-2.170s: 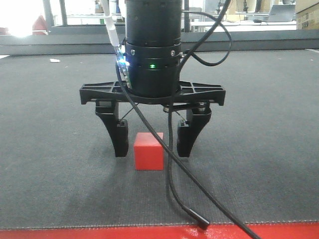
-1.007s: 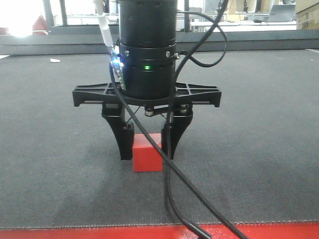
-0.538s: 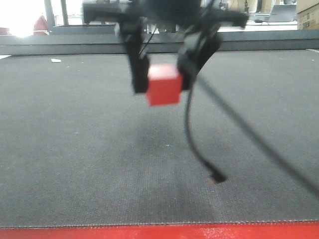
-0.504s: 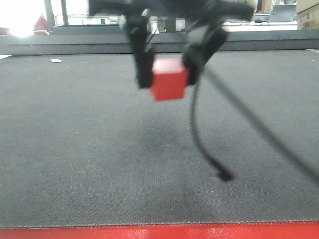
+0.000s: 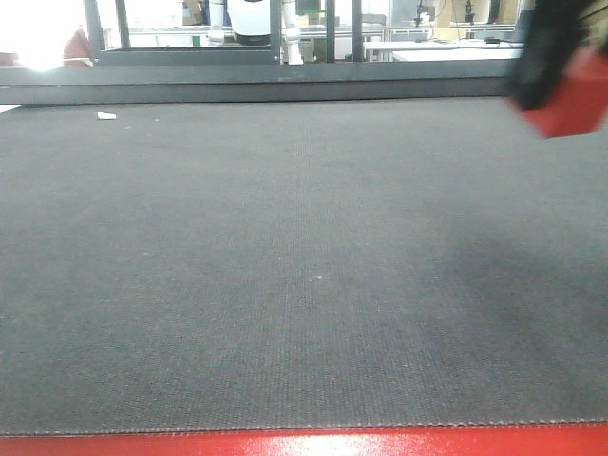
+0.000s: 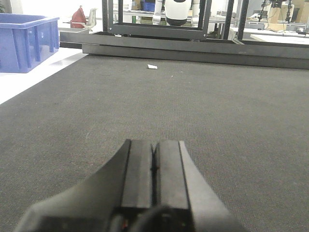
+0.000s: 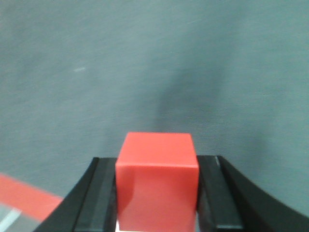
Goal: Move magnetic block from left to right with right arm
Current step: 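Lift the red cube with the right gripper and raise it, then hold the red cube raised in the right gripper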
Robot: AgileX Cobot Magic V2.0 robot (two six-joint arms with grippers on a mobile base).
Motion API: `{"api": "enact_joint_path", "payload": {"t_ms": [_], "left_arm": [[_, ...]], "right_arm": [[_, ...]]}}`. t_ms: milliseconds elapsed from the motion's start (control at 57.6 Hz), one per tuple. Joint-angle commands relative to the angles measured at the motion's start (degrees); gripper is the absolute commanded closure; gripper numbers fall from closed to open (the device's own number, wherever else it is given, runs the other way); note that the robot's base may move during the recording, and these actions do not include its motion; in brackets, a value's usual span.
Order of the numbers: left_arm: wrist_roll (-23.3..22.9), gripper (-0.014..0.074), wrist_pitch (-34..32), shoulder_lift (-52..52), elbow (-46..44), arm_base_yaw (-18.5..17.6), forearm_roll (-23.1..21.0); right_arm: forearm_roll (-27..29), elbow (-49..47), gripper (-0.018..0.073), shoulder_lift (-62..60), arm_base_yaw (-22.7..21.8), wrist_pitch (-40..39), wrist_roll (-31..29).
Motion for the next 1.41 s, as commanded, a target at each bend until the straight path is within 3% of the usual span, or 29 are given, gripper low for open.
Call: {"api": "enact_joint_path", "payload": {"t_ms": [0,226,417,1111,1389], "left_arm": [[-0.4,0.0722,-4.8,-0.7,0.5,-0.3,-0.1],[-0.4,0.0722,-4.8,-0.7,0.5,-0.3,-0.1],[-0.4,0.0722,-4.8,-0.7,0.5,-0.3,-0.1],[-0.4,0.0722,-4.8,-0.7,0.5,-0.3,-0.1],[-0.4,0.0722,-4.8,-0.7,0.5,-0.3,-0.1]], "right_arm": [[0.0,3.1,0.0281,-6.8,-4.8,-7.9,-3.7],[0.0,13.9,0.0281,-17.7,-16.9,-21.8,-6.6],[0.0,22.3,0.0281,-25.3,-23.1,-33.0,-6.8],[-0.9,39.6,0.0281,-57.8,-23.5,-47.8,-6.8],[-0.9,40.7,0.0281,-61.3,-23.5,-47.6,-6.8]]}}
